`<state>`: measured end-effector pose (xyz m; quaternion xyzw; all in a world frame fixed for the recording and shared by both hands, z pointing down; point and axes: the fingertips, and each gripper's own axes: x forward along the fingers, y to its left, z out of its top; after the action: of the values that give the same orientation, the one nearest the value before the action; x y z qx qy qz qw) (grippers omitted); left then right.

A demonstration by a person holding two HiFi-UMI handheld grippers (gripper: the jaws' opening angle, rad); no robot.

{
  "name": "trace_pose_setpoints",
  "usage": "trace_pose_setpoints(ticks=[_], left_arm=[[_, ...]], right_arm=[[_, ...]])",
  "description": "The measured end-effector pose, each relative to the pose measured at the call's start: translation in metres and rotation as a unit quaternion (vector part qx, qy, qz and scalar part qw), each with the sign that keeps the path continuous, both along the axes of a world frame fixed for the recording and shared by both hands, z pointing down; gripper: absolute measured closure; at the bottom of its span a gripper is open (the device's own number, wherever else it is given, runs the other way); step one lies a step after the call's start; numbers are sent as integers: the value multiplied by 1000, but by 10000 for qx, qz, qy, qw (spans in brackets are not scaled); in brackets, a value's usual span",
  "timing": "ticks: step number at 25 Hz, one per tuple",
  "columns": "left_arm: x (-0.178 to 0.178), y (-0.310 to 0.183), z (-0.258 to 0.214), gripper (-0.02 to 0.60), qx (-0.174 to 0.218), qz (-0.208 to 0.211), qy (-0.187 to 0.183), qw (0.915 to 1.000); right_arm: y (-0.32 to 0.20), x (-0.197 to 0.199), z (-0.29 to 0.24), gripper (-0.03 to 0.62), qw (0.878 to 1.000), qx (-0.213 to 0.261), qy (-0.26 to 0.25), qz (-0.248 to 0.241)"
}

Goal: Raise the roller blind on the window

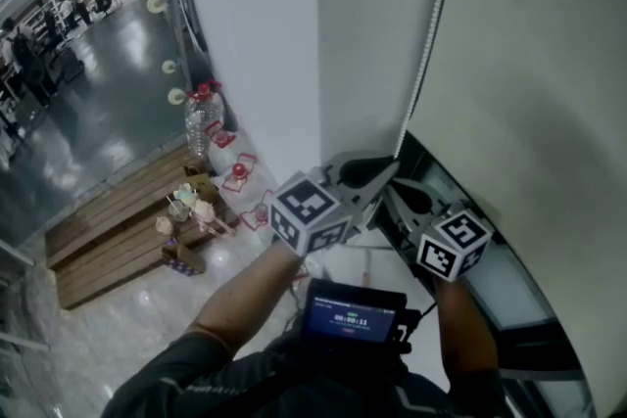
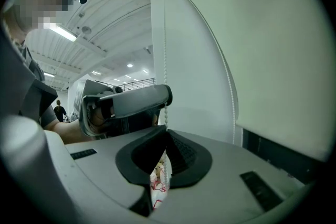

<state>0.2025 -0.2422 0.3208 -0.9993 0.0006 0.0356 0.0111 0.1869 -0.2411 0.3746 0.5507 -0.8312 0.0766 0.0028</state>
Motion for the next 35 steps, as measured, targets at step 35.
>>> trace_pose_setpoints(ticks=[35], left_arm=[[-6, 5, 8, 581, -56, 133, 40, 9999]], right_arm=[[-10, 0, -141, 594, 9907, 1312, 25, -369]])
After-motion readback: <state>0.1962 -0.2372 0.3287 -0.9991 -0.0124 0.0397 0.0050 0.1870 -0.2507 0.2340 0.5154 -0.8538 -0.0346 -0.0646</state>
